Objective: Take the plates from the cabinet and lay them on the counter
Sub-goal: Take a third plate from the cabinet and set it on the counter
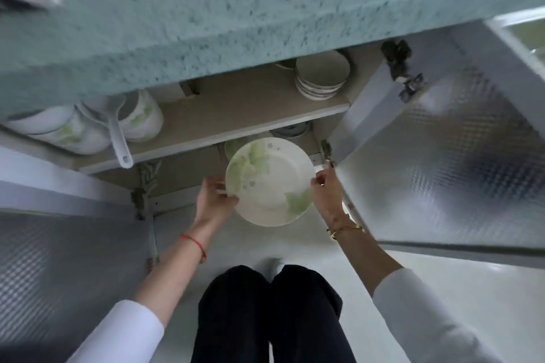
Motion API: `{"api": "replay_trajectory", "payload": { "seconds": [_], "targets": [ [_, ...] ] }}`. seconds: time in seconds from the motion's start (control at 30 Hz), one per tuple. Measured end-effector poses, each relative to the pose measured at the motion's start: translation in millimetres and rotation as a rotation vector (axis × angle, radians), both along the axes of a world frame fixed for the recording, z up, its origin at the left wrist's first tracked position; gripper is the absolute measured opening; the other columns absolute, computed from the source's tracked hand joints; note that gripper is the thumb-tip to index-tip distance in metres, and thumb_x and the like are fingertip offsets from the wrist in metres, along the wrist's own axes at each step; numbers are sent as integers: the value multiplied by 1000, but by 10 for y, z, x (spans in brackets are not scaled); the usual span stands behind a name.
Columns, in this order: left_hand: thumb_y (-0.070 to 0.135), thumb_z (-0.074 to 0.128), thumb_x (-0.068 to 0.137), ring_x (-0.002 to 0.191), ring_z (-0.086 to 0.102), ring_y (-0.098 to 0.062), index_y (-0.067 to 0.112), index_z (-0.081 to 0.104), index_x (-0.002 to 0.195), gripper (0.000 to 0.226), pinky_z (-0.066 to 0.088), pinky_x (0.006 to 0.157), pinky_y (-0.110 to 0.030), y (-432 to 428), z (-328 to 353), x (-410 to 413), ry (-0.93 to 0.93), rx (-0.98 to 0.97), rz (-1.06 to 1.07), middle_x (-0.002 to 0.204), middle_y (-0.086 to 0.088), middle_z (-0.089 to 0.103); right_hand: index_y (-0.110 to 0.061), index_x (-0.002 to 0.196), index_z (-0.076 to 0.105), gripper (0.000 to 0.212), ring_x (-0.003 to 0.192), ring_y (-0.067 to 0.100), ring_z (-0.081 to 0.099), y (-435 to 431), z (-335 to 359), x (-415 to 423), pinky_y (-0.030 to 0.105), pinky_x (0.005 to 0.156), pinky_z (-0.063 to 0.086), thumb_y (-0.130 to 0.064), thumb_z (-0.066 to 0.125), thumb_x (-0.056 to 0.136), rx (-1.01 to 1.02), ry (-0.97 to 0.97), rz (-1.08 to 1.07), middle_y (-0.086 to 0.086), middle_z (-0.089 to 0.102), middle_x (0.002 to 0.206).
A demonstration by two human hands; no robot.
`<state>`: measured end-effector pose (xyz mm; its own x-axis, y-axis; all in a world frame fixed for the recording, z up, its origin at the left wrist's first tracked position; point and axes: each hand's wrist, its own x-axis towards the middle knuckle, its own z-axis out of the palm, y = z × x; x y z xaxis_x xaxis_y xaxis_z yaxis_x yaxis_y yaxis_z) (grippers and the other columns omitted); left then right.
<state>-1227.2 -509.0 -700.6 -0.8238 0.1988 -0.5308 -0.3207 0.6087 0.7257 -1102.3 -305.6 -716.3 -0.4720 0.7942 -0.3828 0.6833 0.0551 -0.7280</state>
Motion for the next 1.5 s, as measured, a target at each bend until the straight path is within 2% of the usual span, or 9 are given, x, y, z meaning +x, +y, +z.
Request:
{"api": "replay_trajectory", "payload": {
  "seconds": [0.2, 0.27, 0.4, 0.5, 0.67, 0.8, 1.0, 1.2, 1.5],
  "targets": [
    [1, 78, 72, 82, 61, 0, 23, 54, 108, 48, 48, 76, -21, -326, 1118, 509, -20, -49, -40, 91, 19, 61, -11, 101, 52, 10, 71, 1, 48, -323, 1089, 532, 11, 52, 34, -7, 49, 92, -100, -53, -66, -12, 50, 80],
    [1, 77, 74, 82, 64, -3, 25, 53, 110, 49, 47, 72, -20, -395, 1505, 608, -7, -52, -56, 95, 16, 62, -12, 102, 50, 11, 75, 6, 50, -428, 1478, 663, 12, 54, 33, -8, 47, 92, -128, -38, -78, -10, 51, 84],
    [-4, 74, 76, 84, 67, -13, 21, 51, 115, 51, 46, 68, -18, -493, 2237, 712, 22, -24, -84, 101, 5, 62, -12, 99, 48, 11, 81, 20, 50, -623, 2220, 841, 29, 64, 35, -4, 48, 91, -142, -9, -106, 0, 54, 88],
    [-4, 74, 77, 88, 68, -16, 24, 50, 113, 51, 49, 70, -21, -581, 2712, 787, 19, -11, -107, 103, 4, 63, -12, 96, 47, 11, 81, 22, 49, -755, 2684, 958, 29, 65, 34, -3, 49, 91, -137, 15, -118, 4, 57, 92],
    [-4, 74, 77, 91, 68, -13, 26, 50, 113, 52, 51, 74, -22, -646, 3528, 878, 37, 40, -186, 101, 12, 60, -11, 95, 49, 10, 77, 19, 48, -910, 3498, 1224, 13, 57, 36, -2, 49, 92, -127, 74, -203, 3, 57, 91],
    [-5, 75, 76, 90, 69, -13, 24, 51, 113, 53, 55, 77, -26, -591, 4115, 962, 66, 95, -285, 103, 9, 63, -6, 98, 53, 8, 76, 17, 50, -992, 4054, 1512, 16, 59, 39, -3, 51, 92, -118, 156, -302, -1, 57, 86],
    [-2, 75, 76, 96, 68, -12, 26, 53, 111, 50, 55, 82, -25, -245, 4837, 1250, 98, 215, -469, 107, 9, 64, -11, 91, 54, 5, 73, 23, 50, -914, 4683, 2065, 38, 69, 44, -6, 54, 88, -118, 294, -524, 2, 56, 81],
    [-3, 75, 78, 102, 67, -10, 20, 54, 118, 51, 56, 88, -27, 409, 5271, 1731, 64, 296, -626, 112, 7, 65, -17, 83, 53, 12, 68, 22, 47, -640, 5126, 2746, 36, 65, 41, -5, 55, 88, -77, 387, -691, 3, 55, 80],
    [-2, 72, 80, 105, 67, -11, 19, 57, 122, 49, 56, 82, -23, 1772, 5571, 2850, 24, 392, -717, 115, 2, 68, -14, 84, 51, 13, 60, 19, 45, 315, 5576, 3966, 27, 52, 39, -3, 52, 91, -28, 475, -850, 8, 54, 78]
  ]
}}
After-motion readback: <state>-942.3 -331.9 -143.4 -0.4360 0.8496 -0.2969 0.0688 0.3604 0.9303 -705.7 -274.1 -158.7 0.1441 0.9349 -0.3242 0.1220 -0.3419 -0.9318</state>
